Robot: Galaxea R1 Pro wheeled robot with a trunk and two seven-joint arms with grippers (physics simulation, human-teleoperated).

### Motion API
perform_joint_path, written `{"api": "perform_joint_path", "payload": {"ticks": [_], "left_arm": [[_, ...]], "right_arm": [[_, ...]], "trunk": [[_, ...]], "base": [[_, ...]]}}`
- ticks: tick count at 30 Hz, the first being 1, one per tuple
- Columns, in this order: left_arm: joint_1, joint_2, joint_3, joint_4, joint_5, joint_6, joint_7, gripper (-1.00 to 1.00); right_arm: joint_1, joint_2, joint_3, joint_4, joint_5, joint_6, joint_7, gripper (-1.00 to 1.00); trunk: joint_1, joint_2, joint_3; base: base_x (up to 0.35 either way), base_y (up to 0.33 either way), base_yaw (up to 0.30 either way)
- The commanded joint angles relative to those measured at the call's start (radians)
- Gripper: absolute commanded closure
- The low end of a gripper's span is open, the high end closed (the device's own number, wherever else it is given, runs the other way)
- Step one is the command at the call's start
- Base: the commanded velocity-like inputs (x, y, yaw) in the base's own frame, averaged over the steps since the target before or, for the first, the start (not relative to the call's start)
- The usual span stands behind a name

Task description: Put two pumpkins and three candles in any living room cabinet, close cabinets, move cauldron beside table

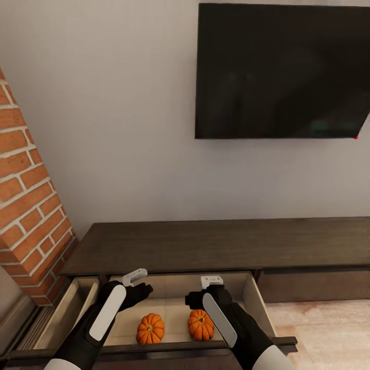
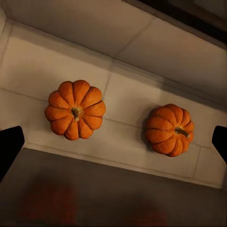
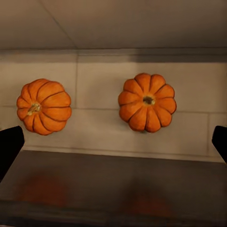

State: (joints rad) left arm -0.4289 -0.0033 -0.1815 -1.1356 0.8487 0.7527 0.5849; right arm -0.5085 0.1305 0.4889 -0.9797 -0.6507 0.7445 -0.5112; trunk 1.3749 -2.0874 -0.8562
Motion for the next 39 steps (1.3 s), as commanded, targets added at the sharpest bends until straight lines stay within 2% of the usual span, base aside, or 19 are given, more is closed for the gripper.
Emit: {"api": "perform_joint_path", "payload": {"ticks": [1,11,39], "left_arm": [[-0.001,0.000,-0.001,-0.001,0.010,0.001,0.010,-1.00],[-0.001,0.000,0.000,-0.001,0.010,0.001,0.010,-1.00],[-0.001,0.002,0.000,-0.002,0.010,0.001,0.010,-1.00]], "right_arm": [[-0.001,0.000,0.002,-0.002,-0.010,0.001,-0.010,-1.00],[-0.001,-0.001,0.002,-0.034,-0.025,0.004,-0.013,-1.00],[-0.001,-0.003,0.002,-0.036,-0.026,0.004,-0.013,-1.00]], "trunk": [[-0.005,0.007,0.002],[-0.043,0.077,0.034],[-0.150,0.273,0.121]], "base": [[-0.207,0.050,0.000],[-0.037,0.009,0.000],[-0.052,0.000,0.000]]}}
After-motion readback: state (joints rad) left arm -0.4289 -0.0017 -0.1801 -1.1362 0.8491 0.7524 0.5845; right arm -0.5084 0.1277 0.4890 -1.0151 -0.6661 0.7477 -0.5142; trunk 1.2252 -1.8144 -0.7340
